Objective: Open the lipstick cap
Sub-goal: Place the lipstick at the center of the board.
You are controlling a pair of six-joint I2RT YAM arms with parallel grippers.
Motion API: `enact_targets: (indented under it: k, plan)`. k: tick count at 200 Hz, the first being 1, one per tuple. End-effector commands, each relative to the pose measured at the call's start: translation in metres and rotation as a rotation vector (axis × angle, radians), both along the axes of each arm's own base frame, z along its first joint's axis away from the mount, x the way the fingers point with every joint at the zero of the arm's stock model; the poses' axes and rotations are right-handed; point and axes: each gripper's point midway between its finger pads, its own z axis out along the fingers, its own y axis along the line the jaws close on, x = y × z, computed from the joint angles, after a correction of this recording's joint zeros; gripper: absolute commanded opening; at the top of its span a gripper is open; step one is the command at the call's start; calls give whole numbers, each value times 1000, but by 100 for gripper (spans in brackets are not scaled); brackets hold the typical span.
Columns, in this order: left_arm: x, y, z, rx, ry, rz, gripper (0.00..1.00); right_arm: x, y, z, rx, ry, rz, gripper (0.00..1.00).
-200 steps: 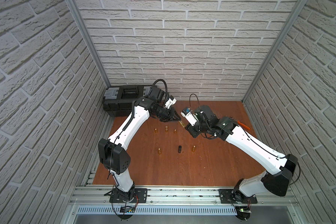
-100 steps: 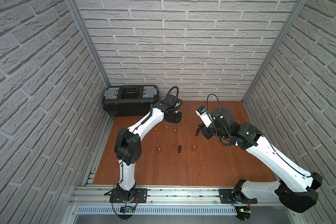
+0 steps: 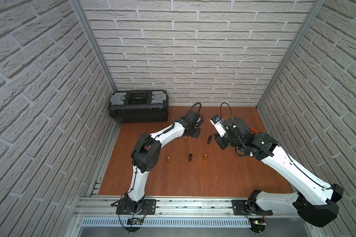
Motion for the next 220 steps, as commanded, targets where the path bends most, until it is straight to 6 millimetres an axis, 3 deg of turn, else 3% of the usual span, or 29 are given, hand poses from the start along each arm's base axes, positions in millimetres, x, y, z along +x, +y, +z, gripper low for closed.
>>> enact_targets:
  k: [1, 70, 94, 119, 155, 190, 220]
  plan:
    - [9, -3, -15, 69, -43, -20, 18, 2, 0, 1, 15, -12, -15, 34]
    - [9, 1, -34, 121, -12, -13, 19, 3, 0, -5, 3, -5, -17, 33]
    - [9, 1, -38, 127, 2, -11, 24, 3, 0, -7, 1, 0, -19, 33]
    - [8, 1, -35, 119, 2, -9, 35, 3, 0, -8, 0, 0, -19, 33]
    - [9, -1, -18, 108, -1, -9, 45, 2, 0, -3, 11, -7, -20, 33]
    - [13, -3, 19, 66, -21, 5, 50, -1, -1, 5, 28, -17, -17, 32]
    - [0, -2, 48, 65, 38, -21, 51, -5, -6, 11, 30, -24, -22, 32]
